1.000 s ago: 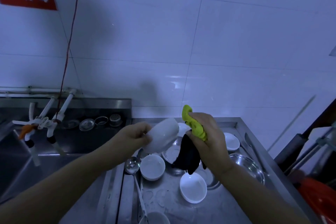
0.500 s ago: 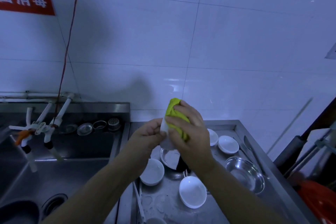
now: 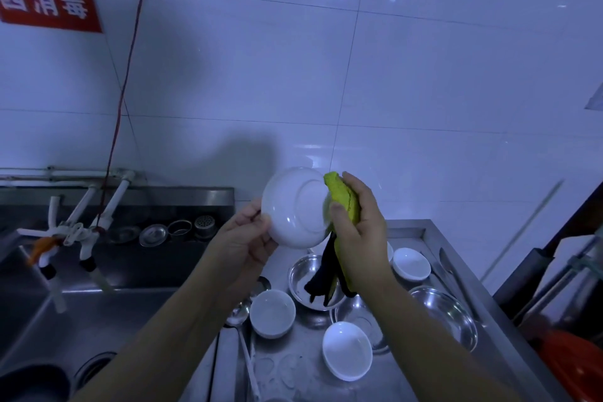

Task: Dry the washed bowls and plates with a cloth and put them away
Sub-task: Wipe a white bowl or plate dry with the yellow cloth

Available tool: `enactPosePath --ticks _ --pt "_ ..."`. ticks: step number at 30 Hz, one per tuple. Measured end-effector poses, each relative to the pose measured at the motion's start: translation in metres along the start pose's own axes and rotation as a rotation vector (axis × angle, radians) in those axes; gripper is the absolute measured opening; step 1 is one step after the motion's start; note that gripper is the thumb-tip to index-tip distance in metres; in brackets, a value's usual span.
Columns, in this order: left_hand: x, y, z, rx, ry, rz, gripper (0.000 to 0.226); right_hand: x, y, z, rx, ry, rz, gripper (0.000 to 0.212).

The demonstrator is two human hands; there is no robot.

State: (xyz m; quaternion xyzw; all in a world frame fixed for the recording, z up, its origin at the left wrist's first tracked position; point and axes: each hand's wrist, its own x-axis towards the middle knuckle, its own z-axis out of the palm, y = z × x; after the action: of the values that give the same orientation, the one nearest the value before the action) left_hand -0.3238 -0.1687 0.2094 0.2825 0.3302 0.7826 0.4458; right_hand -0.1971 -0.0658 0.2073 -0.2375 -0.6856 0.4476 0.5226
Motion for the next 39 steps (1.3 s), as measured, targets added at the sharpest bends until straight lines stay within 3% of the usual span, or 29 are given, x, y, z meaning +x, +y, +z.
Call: enactPosePath --ticks 5,10,17,20,24,28,33,39 --pt "0.003 -0.002 0.000 0.033 0.016 0.024 0.039 -0.005 0.000 0.008 -0.391 -0.081 -0.454 0.035" --pt "0.007 0.008 -0.005 0.021 0.008 0.047 0.034 -0.013 0.011 -0.001 -0.391 -0.195 -0.614 0.032" --pt "0.005 0.011 -0.002 0.040 -0.021 -0.011 0.034 0.000 0.008 -0.020 -0.559 -0.155 -0.672 0.031" --pt "0.003 0.007 0.004 0.083 -0.006 -0.037 0.033 -0.002 -0.001 -0.008 -0.521 -0.080 -0.636 0.030" --pt "0.003 0.010 0.007 0.084 0.040 -0.033 0.032 -0.013 -0.005 -0.003 -0.437 -0.163 -0.695 0.027" --pt "0.001 0.006 0.014 0.105 0.059 -0.012 0.027 -0.004 -0.017 -0.001 -0.353 -0.062 -0.570 0.036" --pt "-0.003 -0.001 0.024 0.100 0.033 0.010 0.026 0.001 -0.020 0.019 -0.413 -0.158 -0.503 0.043" --pt "0.008 0.013 0.025 -0.159 0.142 -0.012 0.023 -0.018 0.012 0.016 -0.459 -0.184 -0.793 0.035"
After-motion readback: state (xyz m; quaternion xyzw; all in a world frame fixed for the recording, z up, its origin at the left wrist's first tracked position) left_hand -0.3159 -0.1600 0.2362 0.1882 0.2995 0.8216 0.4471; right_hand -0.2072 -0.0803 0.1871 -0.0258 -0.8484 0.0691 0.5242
